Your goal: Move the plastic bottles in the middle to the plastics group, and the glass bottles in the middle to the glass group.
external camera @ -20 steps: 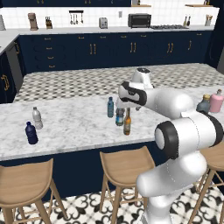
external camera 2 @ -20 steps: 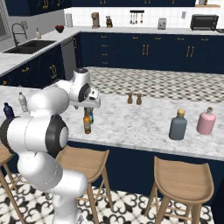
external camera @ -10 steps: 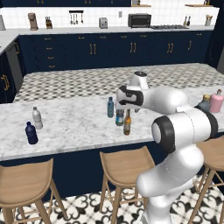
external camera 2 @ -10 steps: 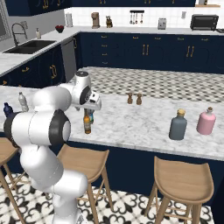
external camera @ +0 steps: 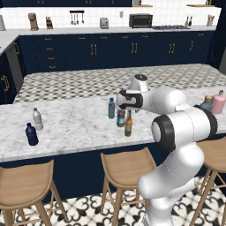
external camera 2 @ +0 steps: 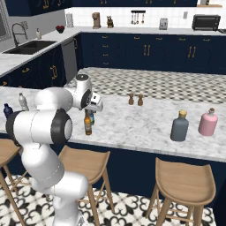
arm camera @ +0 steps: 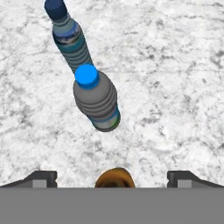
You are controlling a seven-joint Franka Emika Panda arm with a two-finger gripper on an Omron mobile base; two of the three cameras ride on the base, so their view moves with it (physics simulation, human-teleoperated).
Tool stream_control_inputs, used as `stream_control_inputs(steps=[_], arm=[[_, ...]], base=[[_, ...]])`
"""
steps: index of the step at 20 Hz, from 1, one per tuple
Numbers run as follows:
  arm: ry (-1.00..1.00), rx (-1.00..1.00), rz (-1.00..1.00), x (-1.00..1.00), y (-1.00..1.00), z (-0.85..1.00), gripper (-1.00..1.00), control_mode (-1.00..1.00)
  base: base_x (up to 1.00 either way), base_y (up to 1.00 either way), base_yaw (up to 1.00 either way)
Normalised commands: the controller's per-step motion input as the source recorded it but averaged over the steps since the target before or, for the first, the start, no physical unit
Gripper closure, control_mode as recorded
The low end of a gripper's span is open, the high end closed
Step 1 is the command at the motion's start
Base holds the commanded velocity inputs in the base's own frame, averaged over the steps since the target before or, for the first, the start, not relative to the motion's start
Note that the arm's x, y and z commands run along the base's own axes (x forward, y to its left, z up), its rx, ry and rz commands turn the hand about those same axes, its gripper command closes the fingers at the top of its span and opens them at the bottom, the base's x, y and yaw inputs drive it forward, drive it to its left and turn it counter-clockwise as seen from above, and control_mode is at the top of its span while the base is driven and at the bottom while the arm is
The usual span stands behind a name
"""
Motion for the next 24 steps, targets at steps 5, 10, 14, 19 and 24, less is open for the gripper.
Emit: stream_control_inputs(steps=[5,10,14,19,24], arm=[[-0.01,0.00,-0.06,-0.16,0.00,-0.08,-1.00,-1.00],[-0.02,0.01,-0.03,-0.05,0.00,0.00,-1.00,-1.00],[-0.01,0.00,-0.01,0.00,0.03,0.03,-1.00,-1.00],[-0.03,0.00,0.00,0.00,0.12,0.03,-1.00,-1.00],[0.00,0.00,-0.01,0.00,0.06,-0.01,-1.00,-1.00]], base=[[0.00,0.00,0.00],[0.00,0.00,0.00],[0.00,0.00,0.00],[0.00,0.00,0.00],[0.00,0.00,0.00]])
